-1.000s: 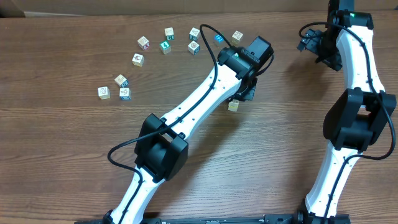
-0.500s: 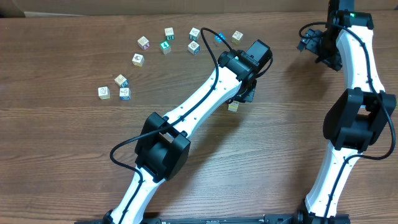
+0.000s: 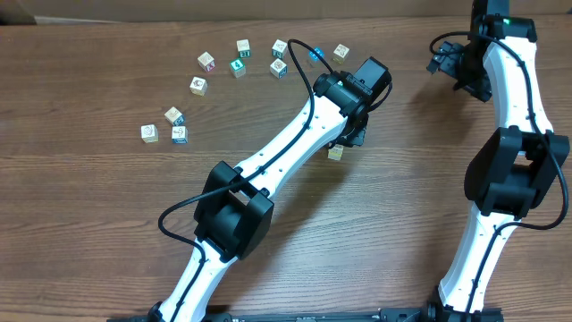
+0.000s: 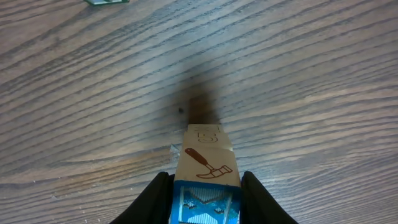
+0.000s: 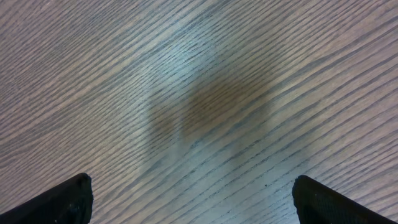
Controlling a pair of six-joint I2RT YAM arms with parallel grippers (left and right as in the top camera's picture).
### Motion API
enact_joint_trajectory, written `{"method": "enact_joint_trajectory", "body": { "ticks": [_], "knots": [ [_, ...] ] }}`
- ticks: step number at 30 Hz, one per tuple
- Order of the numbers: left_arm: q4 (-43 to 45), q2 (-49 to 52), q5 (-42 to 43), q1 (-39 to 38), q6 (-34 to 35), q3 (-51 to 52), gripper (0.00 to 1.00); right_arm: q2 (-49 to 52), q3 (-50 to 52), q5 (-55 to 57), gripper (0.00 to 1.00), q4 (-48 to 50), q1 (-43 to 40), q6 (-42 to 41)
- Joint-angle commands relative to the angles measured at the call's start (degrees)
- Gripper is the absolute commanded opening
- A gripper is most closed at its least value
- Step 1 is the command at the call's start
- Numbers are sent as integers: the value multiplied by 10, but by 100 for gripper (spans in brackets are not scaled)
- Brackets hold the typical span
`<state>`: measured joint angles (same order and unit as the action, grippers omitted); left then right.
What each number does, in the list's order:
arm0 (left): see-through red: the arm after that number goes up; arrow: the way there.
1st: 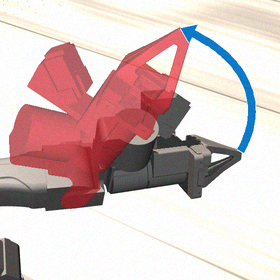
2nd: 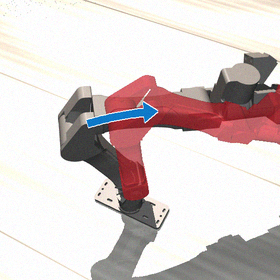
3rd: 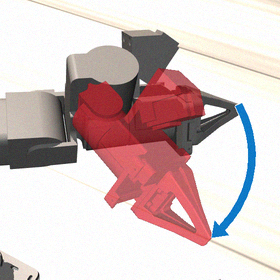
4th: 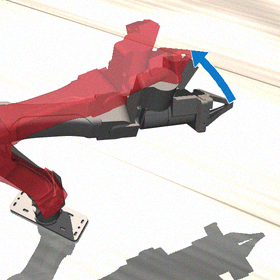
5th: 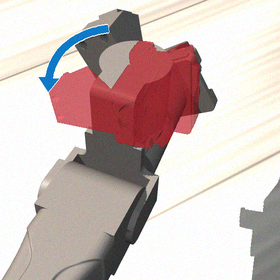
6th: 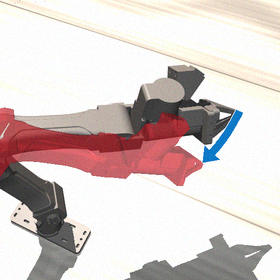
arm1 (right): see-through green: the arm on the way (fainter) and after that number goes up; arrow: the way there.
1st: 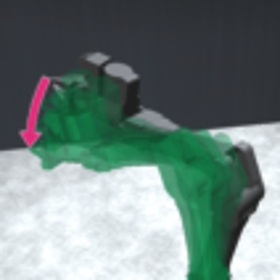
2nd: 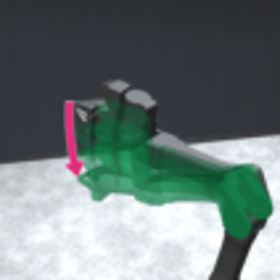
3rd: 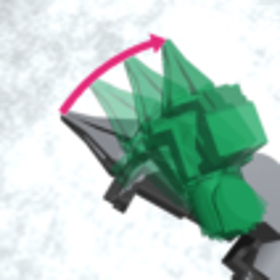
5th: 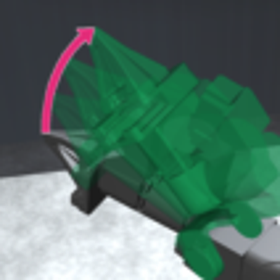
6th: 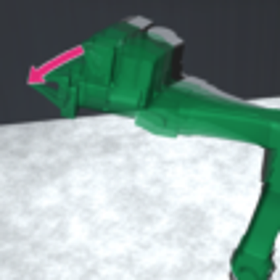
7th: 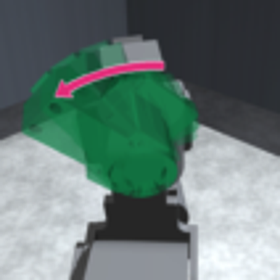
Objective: Form a tower
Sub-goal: 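Lower the hammer block onto the 5 block and open the left gripper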
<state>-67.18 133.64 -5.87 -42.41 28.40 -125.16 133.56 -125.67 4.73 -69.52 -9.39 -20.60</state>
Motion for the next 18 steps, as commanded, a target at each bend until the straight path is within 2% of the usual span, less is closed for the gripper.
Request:
{"method": "enact_joint_trajectory", "body": {
  "ticks": [1,8,18],
  "knots": [
    [3,10,-10,-4,8,3,28,-10,-7,2,100,2,-3,-2],
    [3,10,-10,-4,8,3,48,-10,-7,2,100,2,-3,-2],
    [4,9,-10,2,8,0,54,-10,-7,2,100,2,-3,-2]
  ]
}}
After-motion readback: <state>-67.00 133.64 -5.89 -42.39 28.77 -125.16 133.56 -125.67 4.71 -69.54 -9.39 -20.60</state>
